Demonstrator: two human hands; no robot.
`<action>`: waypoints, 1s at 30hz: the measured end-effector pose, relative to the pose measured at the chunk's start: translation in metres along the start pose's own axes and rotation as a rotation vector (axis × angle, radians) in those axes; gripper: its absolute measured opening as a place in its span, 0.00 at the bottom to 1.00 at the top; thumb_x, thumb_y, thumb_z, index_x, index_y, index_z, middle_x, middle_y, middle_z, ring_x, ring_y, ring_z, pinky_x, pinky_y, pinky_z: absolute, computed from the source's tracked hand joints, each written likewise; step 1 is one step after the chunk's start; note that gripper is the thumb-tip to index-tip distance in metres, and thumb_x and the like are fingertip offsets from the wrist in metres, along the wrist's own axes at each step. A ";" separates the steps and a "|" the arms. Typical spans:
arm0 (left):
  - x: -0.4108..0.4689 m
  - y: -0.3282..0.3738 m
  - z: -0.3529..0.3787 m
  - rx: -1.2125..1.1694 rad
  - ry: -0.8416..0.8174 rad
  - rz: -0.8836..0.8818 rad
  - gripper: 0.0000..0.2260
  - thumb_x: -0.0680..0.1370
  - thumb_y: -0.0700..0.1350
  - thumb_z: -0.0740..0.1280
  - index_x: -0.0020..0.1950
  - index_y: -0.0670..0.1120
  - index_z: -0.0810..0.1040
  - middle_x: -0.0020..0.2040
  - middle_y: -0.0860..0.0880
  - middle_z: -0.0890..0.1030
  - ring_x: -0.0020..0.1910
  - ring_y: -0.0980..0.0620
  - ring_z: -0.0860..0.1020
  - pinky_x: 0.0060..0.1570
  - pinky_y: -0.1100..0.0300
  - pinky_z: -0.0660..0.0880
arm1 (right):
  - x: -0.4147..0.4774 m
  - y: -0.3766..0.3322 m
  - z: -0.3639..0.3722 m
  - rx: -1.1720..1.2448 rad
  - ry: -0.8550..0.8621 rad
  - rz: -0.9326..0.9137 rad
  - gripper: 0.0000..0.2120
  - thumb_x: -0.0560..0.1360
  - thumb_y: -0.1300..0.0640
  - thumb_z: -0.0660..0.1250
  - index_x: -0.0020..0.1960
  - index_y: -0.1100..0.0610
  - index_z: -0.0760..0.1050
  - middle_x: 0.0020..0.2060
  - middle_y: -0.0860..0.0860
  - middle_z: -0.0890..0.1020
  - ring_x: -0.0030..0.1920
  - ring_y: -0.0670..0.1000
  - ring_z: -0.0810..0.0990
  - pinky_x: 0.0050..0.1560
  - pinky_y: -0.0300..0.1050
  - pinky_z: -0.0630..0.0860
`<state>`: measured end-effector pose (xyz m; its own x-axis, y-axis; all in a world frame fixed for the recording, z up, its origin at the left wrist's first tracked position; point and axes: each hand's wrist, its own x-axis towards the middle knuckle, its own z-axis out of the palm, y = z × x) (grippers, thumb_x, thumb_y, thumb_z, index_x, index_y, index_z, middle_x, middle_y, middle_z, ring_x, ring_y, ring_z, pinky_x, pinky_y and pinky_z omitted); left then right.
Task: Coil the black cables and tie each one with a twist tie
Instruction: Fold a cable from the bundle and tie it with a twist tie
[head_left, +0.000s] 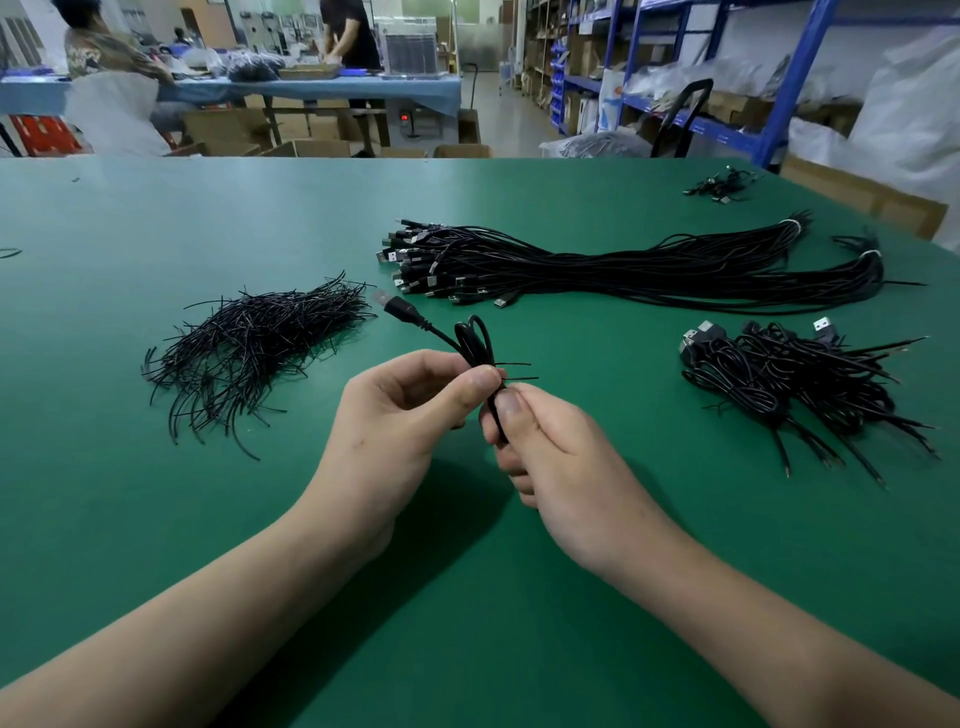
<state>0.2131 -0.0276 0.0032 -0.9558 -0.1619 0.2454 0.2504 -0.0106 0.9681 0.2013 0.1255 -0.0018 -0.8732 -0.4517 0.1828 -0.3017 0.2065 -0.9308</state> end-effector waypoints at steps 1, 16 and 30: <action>0.000 0.000 0.000 -0.008 -0.006 -0.007 0.18 0.68 0.54 0.75 0.47 0.40 0.85 0.38 0.45 0.84 0.41 0.48 0.80 0.51 0.47 0.78 | 0.000 0.000 0.000 -0.002 -0.015 -0.012 0.17 0.86 0.48 0.52 0.41 0.50 0.69 0.26 0.39 0.67 0.27 0.41 0.64 0.33 0.39 0.60; -0.005 0.006 0.000 0.117 -0.099 0.038 0.09 0.74 0.51 0.76 0.51 0.51 0.88 0.47 0.50 0.88 0.48 0.52 0.84 0.55 0.52 0.80 | 0.004 0.004 -0.006 -0.028 -0.082 0.041 0.19 0.85 0.43 0.51 0.37 0.43 0.67 0.24 0.38 0.68 0.25 0.41 0.63 0.31 0.42 0.60; -0.003 0.007 -0.001 0.154 -0.089 0.128 0.08 0.79 0.46 0.69 0.47 0.46 0.87 0.35 0.51 0.82 0.35 0.50 0.77 0.38 0.52 0.75 | 0.002 -0.005 -0.014 -0.006 -0.118 -0.015 0.14 0.83 0.46 0.58 0.46 0.50 0.78 0.31 0.45 0.76 0.30 0.43 0.74 0.31 0.36 0.70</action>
<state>0.2180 -0.0276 0.0091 -0.9294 -0.0641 0.3634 0.3503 0.1565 0.9235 0.1959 0.1357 0.0080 -0.8173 -0.5541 0.1580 -0.3171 0.2036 -0.9263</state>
